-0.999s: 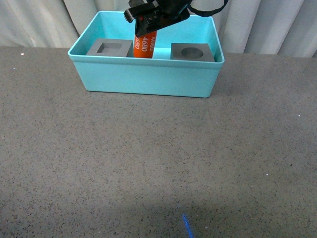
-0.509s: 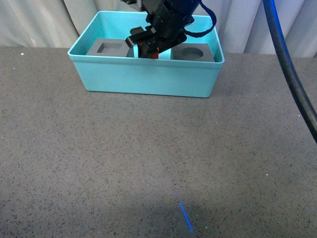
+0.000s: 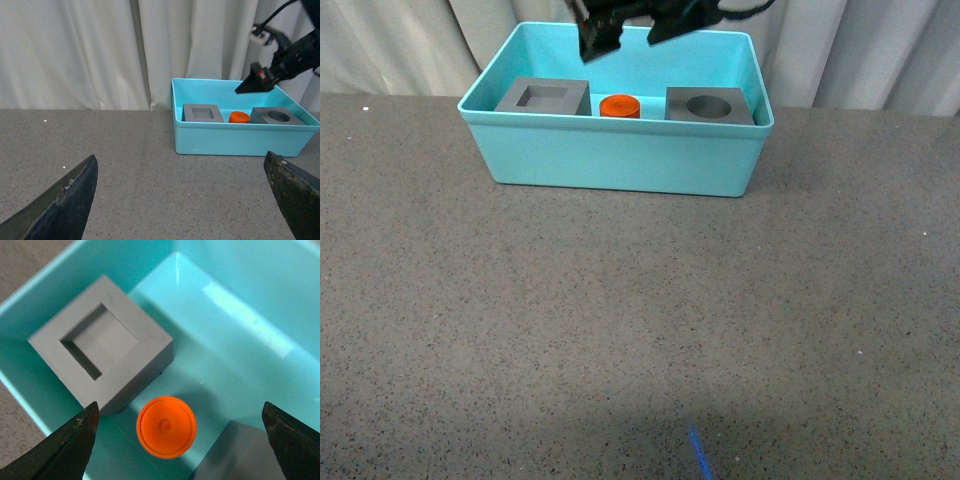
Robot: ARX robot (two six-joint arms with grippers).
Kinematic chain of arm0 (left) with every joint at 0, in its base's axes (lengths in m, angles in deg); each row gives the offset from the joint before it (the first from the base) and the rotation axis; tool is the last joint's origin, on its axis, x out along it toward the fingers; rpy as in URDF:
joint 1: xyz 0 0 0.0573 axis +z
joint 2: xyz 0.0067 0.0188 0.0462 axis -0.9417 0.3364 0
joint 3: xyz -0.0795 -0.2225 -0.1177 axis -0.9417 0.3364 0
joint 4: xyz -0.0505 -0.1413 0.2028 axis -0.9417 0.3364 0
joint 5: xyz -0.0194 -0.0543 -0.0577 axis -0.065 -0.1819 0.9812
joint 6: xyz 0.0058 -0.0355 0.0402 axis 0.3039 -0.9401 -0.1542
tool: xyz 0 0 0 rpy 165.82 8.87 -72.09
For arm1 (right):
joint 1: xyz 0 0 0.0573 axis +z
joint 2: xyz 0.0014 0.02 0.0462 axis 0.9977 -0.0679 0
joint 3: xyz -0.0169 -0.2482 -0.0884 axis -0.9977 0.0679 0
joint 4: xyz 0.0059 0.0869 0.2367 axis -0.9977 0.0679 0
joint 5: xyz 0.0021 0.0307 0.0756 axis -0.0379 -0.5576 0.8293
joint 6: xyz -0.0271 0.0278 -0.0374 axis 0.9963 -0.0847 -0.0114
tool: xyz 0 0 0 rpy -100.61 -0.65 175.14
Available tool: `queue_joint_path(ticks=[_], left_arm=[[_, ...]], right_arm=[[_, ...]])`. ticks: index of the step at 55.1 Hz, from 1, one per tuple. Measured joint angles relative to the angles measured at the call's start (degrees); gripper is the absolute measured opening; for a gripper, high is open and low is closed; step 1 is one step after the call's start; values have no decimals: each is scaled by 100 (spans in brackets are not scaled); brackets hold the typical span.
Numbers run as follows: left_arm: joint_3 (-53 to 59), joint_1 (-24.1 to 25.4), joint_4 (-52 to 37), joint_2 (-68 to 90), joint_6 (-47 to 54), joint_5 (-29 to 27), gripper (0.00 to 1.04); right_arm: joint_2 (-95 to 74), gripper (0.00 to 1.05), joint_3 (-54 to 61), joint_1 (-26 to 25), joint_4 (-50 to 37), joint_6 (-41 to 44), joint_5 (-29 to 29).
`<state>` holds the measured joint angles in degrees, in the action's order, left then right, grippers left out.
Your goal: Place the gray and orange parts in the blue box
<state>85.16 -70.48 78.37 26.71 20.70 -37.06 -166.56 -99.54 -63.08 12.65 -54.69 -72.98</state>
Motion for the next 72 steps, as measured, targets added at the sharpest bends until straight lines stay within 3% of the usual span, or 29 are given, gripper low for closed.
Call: queue_joint_path(ticks=[16, 31, 48, 65, 72], left_arm=[[0, 0, 0, 0, 0, 0, 98], [0, 0, 0, 0, -2, 0, 98], [0, 0, 0, 0, 0, 0, 98], [0, 0, 0, 0, 0, 0, 98], [0, 0, 0, 0, 0, 0, 98]], right_arm=[[2734, 95, 2728, -457, -1436, -195, -761], [4975, 95, 5598, -409, -2535, -457, -1746], [7401, 95, 8048, -422, -2540, -1115, -3034], [8649, 95, 9178, -584, -2260, -1220, -3121], [9042, 95, 9556, -597, -2426, -1174, -3436]])
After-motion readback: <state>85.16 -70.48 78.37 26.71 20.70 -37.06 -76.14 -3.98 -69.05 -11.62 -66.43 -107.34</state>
